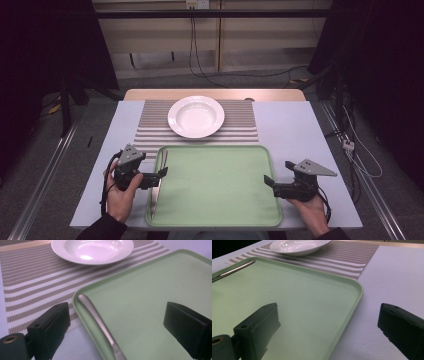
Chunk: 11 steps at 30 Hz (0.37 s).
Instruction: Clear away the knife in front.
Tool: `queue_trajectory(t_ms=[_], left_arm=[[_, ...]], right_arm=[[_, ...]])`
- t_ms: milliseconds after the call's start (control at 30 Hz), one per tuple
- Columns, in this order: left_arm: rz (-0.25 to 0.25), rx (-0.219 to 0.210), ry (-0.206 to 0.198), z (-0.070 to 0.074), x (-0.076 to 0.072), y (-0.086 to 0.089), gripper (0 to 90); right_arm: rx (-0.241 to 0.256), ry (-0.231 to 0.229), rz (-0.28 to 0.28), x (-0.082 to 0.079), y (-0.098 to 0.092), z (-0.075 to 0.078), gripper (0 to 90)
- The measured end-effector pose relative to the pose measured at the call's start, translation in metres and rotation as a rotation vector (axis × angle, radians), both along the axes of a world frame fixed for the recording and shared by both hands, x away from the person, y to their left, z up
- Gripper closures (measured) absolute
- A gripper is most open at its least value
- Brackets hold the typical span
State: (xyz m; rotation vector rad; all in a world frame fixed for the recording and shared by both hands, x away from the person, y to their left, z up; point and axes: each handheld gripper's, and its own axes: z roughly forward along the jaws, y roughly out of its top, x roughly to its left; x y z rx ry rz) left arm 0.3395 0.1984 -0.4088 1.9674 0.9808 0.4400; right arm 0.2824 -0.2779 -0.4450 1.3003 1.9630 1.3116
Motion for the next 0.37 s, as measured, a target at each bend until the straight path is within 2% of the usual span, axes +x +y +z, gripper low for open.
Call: queue_trajectory(t_ms=[67,167,267,367], left_arm=[[0.011,0.002,-0.002,-0.0022,-0.0034,0.0023,6.5],[0.022,-0.027,-0.009,-0.0046,-0.006,0.0071,5.9],[0.045,-0.019,-0.027,-0.0057,-0.0077,0.0089,5.9],[0.058,-0.018,-0.02,-0.007,-0.007,0.0108,5.9]], right_arm=[[-0.001,0.0,-0.003,-0.0005,-0.0005,0.0001,3.4],[-0.004,-0.004,-0.006,-0.0015,-0.0012,0.0,3.4],[-0.006,-0.007,-0.011,-0.0034,-0.0011,0.001,3.4],[-0.005,-0.007,-0.013,-0.0028,-0.0011,0.0007,3.4]])
